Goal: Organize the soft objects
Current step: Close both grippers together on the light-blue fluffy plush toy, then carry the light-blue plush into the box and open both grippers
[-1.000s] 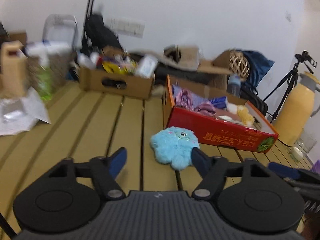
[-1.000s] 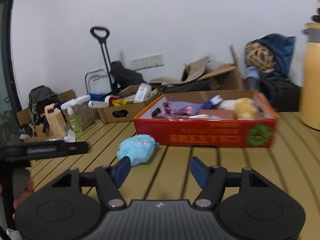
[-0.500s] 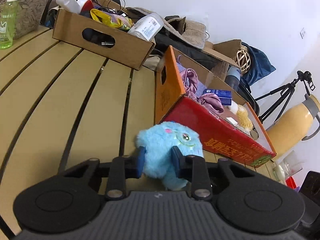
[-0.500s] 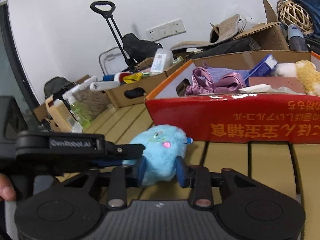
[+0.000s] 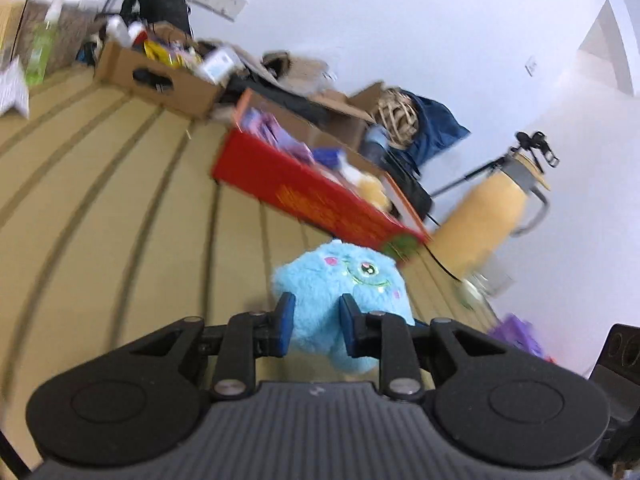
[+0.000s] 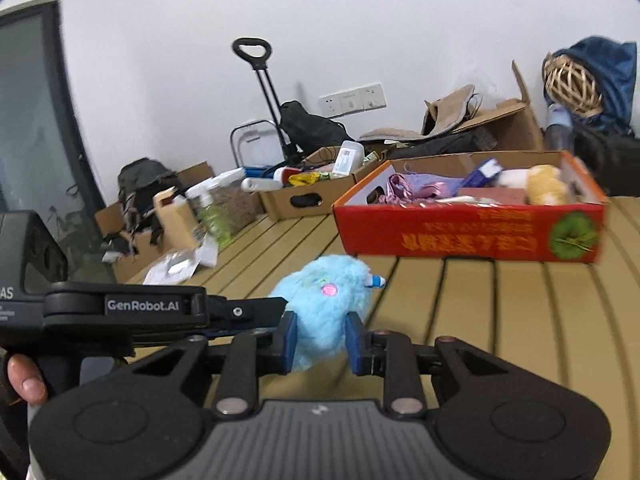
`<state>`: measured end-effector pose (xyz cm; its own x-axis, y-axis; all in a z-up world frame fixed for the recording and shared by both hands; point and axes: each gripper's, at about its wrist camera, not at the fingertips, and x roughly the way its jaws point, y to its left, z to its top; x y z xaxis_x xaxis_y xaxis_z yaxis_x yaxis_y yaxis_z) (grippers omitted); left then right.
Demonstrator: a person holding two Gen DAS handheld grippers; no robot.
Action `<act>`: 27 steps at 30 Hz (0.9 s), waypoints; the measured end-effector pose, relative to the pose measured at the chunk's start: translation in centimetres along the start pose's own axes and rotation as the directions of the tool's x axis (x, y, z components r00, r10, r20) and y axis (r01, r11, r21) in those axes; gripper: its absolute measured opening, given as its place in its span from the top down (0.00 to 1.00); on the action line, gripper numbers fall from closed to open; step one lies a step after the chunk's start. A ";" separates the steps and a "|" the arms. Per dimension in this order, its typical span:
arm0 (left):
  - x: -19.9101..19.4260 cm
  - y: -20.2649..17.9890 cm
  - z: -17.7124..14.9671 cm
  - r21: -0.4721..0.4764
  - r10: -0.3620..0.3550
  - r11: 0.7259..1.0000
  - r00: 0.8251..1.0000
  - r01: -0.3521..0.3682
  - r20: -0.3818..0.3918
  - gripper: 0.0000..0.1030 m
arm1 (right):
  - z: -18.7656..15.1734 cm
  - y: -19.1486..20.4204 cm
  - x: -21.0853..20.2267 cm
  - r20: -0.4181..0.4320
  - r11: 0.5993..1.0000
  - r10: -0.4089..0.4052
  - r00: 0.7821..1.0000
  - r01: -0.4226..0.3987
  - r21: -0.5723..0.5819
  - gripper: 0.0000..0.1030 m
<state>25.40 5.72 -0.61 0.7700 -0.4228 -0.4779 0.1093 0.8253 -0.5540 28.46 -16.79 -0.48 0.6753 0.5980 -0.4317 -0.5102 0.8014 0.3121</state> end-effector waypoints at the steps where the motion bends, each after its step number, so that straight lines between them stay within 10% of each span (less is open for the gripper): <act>1: -0.3 -0.7 -0.7 0.015 -0.007 1.000 1.000 0.007 -0.014 0.76 | -0.6 0.3 -1.6 0.000 1.000 -0.011 1.000 0.011 -0.016 0.76; 13: -0.7 -9.2 -2.8 0.178 -0.056 0.982 0.998 0.056 -0.004 0.77 | -2.8 -1.6 -12.2 0.124 0.995 -0.097 0.988 0.098 0.003 0.76; 27: 15.4 -12.8 9.1 0.343 -0.128 0.930 0.991 0.134 -0.039 0.79 | 8.0 -12.6 -5.6 0.215 0.986 -0.148 0.965 0.127 0.110 0.80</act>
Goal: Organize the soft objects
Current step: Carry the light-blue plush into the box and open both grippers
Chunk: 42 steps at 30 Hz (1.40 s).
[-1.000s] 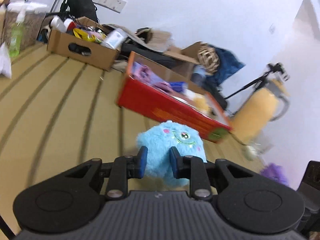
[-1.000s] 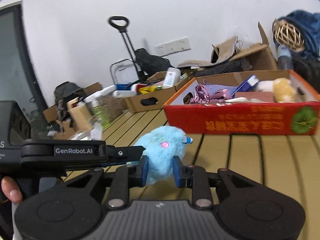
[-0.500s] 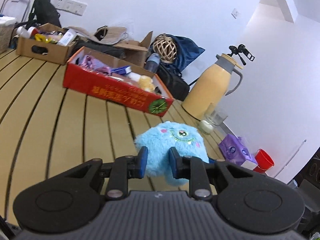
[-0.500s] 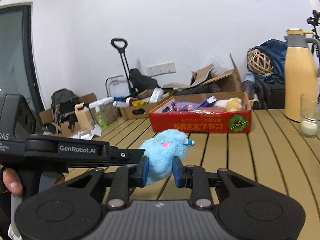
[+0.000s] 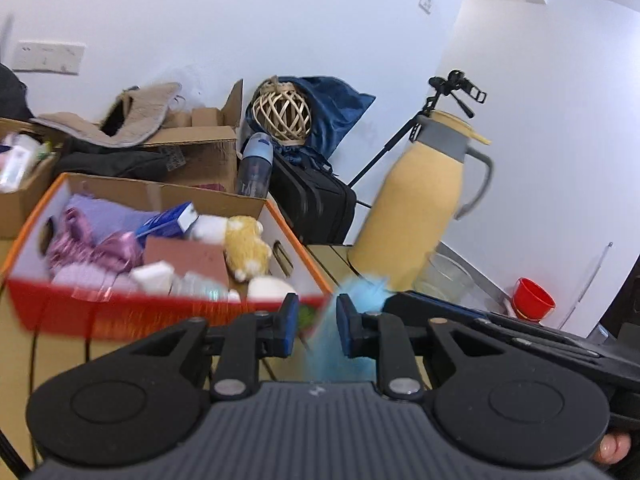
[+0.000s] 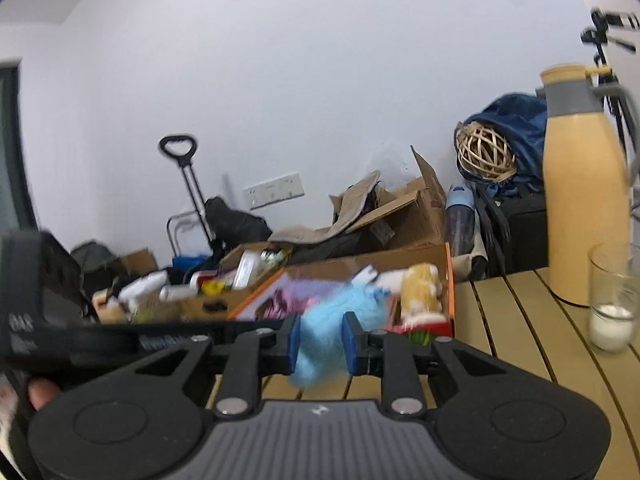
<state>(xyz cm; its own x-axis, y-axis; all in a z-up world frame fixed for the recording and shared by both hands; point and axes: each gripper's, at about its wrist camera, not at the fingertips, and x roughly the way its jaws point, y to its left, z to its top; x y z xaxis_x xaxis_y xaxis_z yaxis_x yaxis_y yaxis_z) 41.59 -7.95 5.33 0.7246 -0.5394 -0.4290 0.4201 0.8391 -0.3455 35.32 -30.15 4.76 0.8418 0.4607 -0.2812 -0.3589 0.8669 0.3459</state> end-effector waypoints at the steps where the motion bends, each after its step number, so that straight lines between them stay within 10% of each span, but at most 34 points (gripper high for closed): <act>1: 1.1 0.5 0.7 0.001 -0.020 1.000 1.000 0.020 -0.004 0.80 | 0.8 -0.7 1.6 -0.011 1.000 0.016 1.000 -0.016 0.001 0.83; 9: 7.0 5.2 2.2 0.013 0.105 0.994 0.994 -0.104 -0.035 0.83 | 2.7 -5.3 13.0 -0.118 0.997 -0.076 0.990 0.073 -0.025 0.86; 13: 4.6 5.3 -0.9 0.044 0.071 0.997 0.994 -0.068 -0.078 0.52 | 1.2 -6.3 11.3 -0.172 0.998 -0.051 0.984 0.046 -0.032 0.62; 21: 4.6 6.7 -4.8 -0.093 0.005 0.995 0.973 -0.027 -0.231 0.46 | -3.3 -8.3 10.1 -0.354 0.987 0.023 0.935 0.034 0.155 0.50; 26: 4.6 7.1 -6.8 -0.150 -0.032 0.989 0.962 -0.009 -0.270 0.54 | -6.3 -8.0 7.5 -0.337 0.965 0.083 0.938 0.008 0.262 0.46; 34: 3.9 6.5 -6.9 -0.180 -0.066 0.983 0.964 0.020 -0.256 0.70 | -7.3 -7.2 7.6 -0.331 0.962 0.091 0.939 0.003 0.272 0.66; 42: 3.0 3.9 1.9 -0.046 -0.050 0.998 0.997 0.048 -0.050 0.70 | 0.1 -6.1 6.9 -0.158 0.981 0.078 0.984 -0.048 0.187 0.66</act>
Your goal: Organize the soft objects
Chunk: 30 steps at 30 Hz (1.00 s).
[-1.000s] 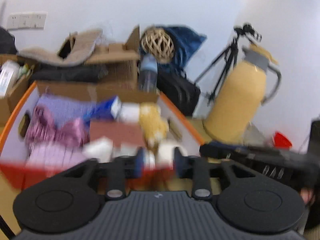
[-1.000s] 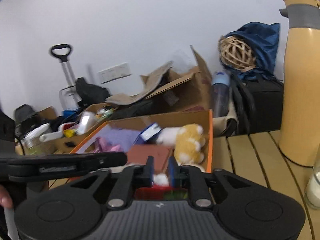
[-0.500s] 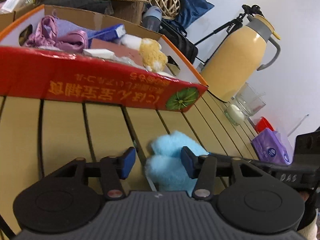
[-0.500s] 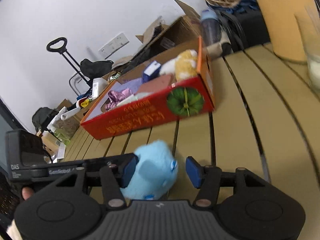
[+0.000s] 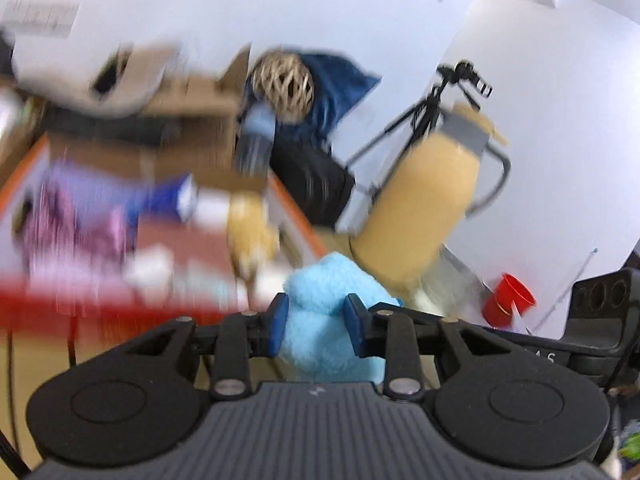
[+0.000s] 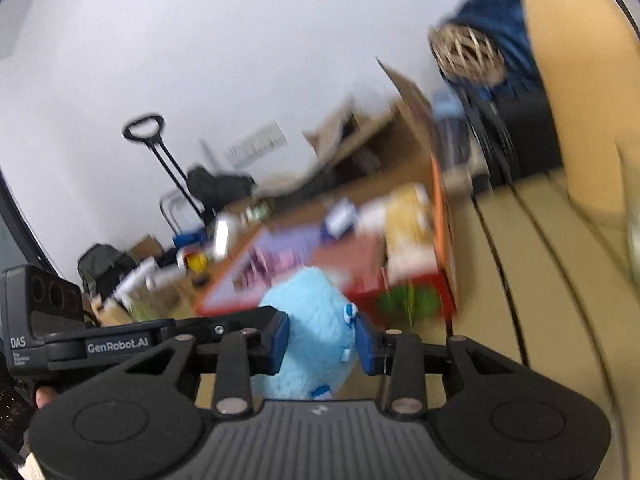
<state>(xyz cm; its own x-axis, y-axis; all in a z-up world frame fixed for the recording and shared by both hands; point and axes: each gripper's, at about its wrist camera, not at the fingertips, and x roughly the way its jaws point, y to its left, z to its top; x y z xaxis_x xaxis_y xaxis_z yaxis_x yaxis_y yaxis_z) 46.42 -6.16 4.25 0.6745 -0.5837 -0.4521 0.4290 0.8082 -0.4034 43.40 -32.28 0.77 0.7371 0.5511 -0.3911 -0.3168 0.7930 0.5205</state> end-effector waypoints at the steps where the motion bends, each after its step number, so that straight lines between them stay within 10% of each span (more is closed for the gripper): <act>1: 0.6 0.0 1.1 0.010 0.009 1.000 1.000 -0.010 0.010 0.70 | 1.3 0.2 0.5 0.015 1.000 -0.002 1.000 0.003 -0.015 0.66; 10: 9.8 3.7 3.8 0.048 0.169 0.985 0.979 -0.164 -0.113 0.69 | 7.3 -1.7 9.8 -0.055 0.983 -0.159 0.986 0.153 -0.100 0.59; 19: 2.5 4.8 5.2 0.137 0.312 0.940 0.950 -0.313 0.028 0.55 | 7.3 0.2 9.2 -0.031 0.952 -0.250 0.968 0.240 -0.190 0.54; 23: -2.3 5.6 6.8 0.155 0.427 0.885 0.899 -0.438 0.103 0.44 | 9.3 2.9 7.5 0.007 0.932 -0.278 0.961 0.271 -0.239 0.42; 26: -5.5 5.5 7.0 0.136 0.531 0.817 0.823 -0.560 0.201 0.09 | 10.1 5.3 5.7 0.054 0.905 -0.317 0.947 0.319 -0.282 0.32; 28: -7.7 5.0 6.2 0.099 0.558 0.780 0.758 -0.618 0.338 0.00 | 10.0 6.7 4.4 0.130 0.889 -0.333 0.934 0.357 -0.288 0.05; 30: -9.0 4.4 5.4 0.106 0.554 0.757 0.718 -0.645 0.421 0.00 | 8.7 7.8 2.9 0.296 0.862 -0.341 0.892 0.422 -0.281 0.00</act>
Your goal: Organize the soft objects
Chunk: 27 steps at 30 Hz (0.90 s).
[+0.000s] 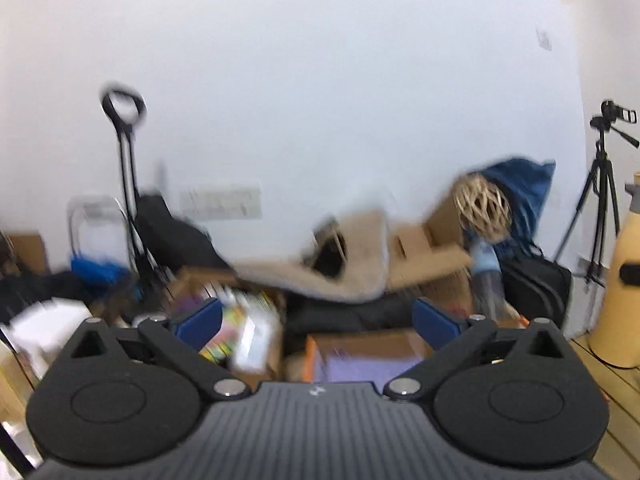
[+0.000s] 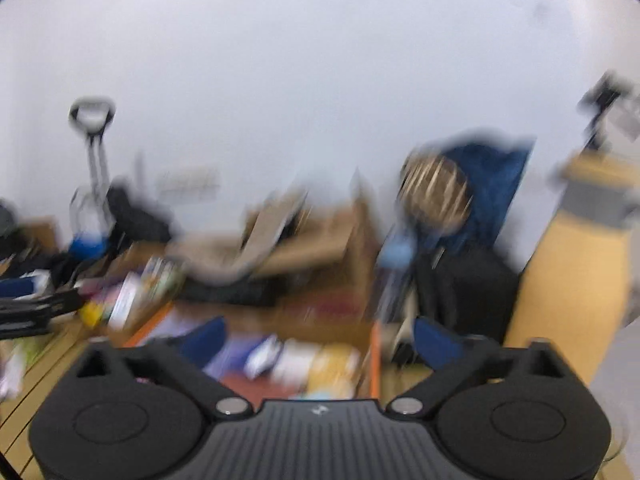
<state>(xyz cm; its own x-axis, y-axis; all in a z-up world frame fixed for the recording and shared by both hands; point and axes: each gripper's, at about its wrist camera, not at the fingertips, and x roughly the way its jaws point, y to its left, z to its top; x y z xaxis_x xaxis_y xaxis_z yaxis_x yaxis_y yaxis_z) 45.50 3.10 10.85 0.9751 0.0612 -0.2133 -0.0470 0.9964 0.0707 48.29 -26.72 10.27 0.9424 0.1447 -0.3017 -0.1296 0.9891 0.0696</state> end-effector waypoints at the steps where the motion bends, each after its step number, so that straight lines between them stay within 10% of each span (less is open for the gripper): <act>1: -0.4 0.1 0.1 0.002 -0.004 1.000 1.000 0.004 0.004 0.00 | -0.6 0.5 -0.9 0.090 0.999 -0.032 0.995 0.033 -0.012 0.00; 14: -6.4 0.3 -0.6 -0.049 -0.060 0.997 0.998 0.061 0.010 0.00 | -1.8 3.7 -6.2 0.203 0.999 -0.002 0.979 0.011 -0.040 0.00; 27: -25.1 1.0 -8.7 -0.027 -0.032 0.999 0.999 0.032 0.018 0.00 | -9.7 6.6 -20.4 0.118 0.997 0.034 0.992 -0.026 -0.075 0.00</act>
<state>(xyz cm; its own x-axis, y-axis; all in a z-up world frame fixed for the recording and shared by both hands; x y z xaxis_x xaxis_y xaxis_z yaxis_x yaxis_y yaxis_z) 19.09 3.09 7.81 0.9798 0.0287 -0.1981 -0.0217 0.9991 0.0371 25.25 -22.88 7.61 0.9672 0.1745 -0.1846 -0.1764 0.9843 0.0060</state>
